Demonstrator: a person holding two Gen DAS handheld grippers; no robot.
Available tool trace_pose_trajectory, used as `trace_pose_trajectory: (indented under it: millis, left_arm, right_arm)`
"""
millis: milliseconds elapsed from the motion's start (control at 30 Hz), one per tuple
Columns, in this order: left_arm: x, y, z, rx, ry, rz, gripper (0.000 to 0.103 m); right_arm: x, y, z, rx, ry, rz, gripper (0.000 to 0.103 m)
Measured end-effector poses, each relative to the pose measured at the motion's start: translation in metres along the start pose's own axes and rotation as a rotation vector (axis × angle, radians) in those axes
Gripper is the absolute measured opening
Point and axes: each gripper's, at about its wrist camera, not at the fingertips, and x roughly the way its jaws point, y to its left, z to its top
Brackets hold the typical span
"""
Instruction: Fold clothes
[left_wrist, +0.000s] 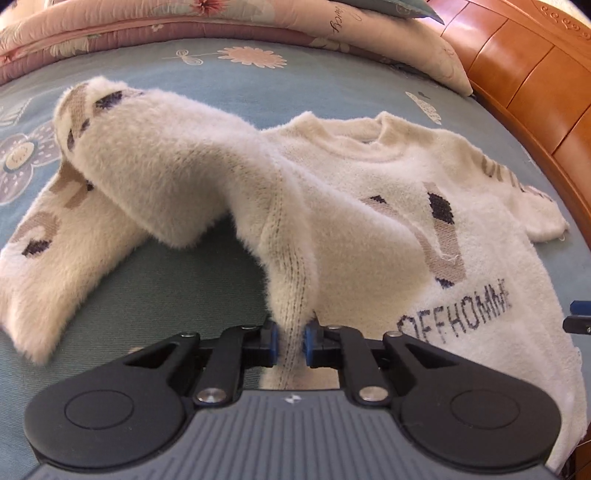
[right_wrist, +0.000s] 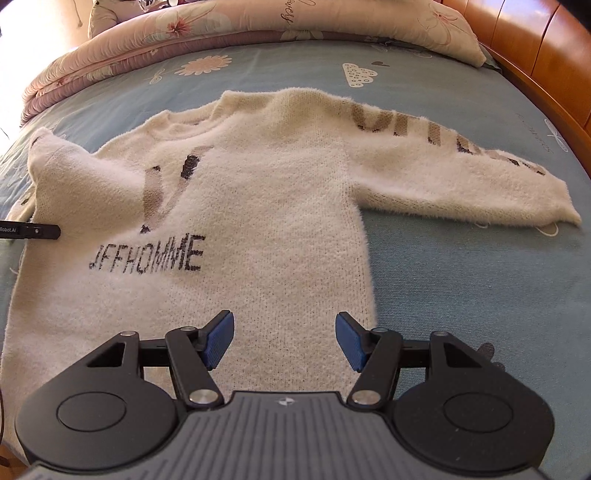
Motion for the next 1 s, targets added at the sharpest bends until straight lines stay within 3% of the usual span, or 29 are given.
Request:
trace_pose_trajectory:
  millis: [167, 267, 333, 400, 500, 533, 600, 633, 667, 733, 800, 900, 1000]
  left_arm:
    - [0.008, 0.014, -0.002, -0.058, 0.041, 0.039, 0.014]
    - [0.013, 0.007, -0.002, -0.028, 0.045, 0.046, 0.014]
    - [0.01, 0.006, -0.002, -0.03, 0.045, 0.049, 0.019]
    - [0.005, 0.007, -0.003, -0.04, 0.043, 0.048, 0.021]
    - [-0.007, 0.003, -0.004, -0.037, 0.039, 0.07, 0.023]
    - [-0.013, 0.0, -0.004, -0.023, 0.034, 0.087, 0.023]
    - [-0.029, -0.011, -0.005, 0.028, 0.017, 0.132, 0.023]
    - [-0.036, -0.019, -0.006, 0.056, 0.009, 0.145, 0.023]
    - [-0.041, -0.029, -0.007, 0.087, 0.002, 0.142, 0.025]
    - [-0.05, -0.053, -0.011, 0.167, -0.013, 0.098, 0.032]
    - [-0.051, -0.083, -0.02, 0.279, -0.02, 0.03, 0.037]
    - [-0.036, -0.126, -0.039, 0.445, -0.008, -0.054, 0.039]
    - [-0.023, -0.156, -0.062, 0.568, -0.008, -0.104, 0.039]
  right_arm:
    - [0.007, -0.011, 0.015, 0.012, -0.03, -0.03, 0.065]
    - [0.021, -0.03, 0.027, 0.032, -0.049, -0.037, 0.066]
    - [0.04, -0.051, 0.036, 0.09, -0.02, -0.019, 0.066]
    - [0.056, -0.068, 0.038, 0.169, 0.047, 0.051, 0.064]
    - [0.064, -0.079, 0.035, 0.254, 0.095, 0.181, 0.031]
    - [0.061, -0.074, 0.034, 0.207, 0.095, 0.143, 0.026]
    - [0.056, -0.066, 0.034, 0.114, 0.089, 0.024, 0.026]
    - [0.054, -0.065, 0.033, 0.094, 0.085, -0.038, 0.037]
    - [0.05, -0.065, 0.034, 0.105, 0.083, -0.056, 0.039]
    - [0.035, -0.055, 0.035, 0.092, 0.048, -0.042, 0.039]
    - [0.019, -0.031, 0.034, 0.018, 0.004, 0.026, 0.04]
    - [0.012, 0.016, 0.021, -0.126, 0.0, 0.163, 0.046]
    - [0.025, 0.054, 0.002, -0.267, 0.038, 0.185, 0.046]
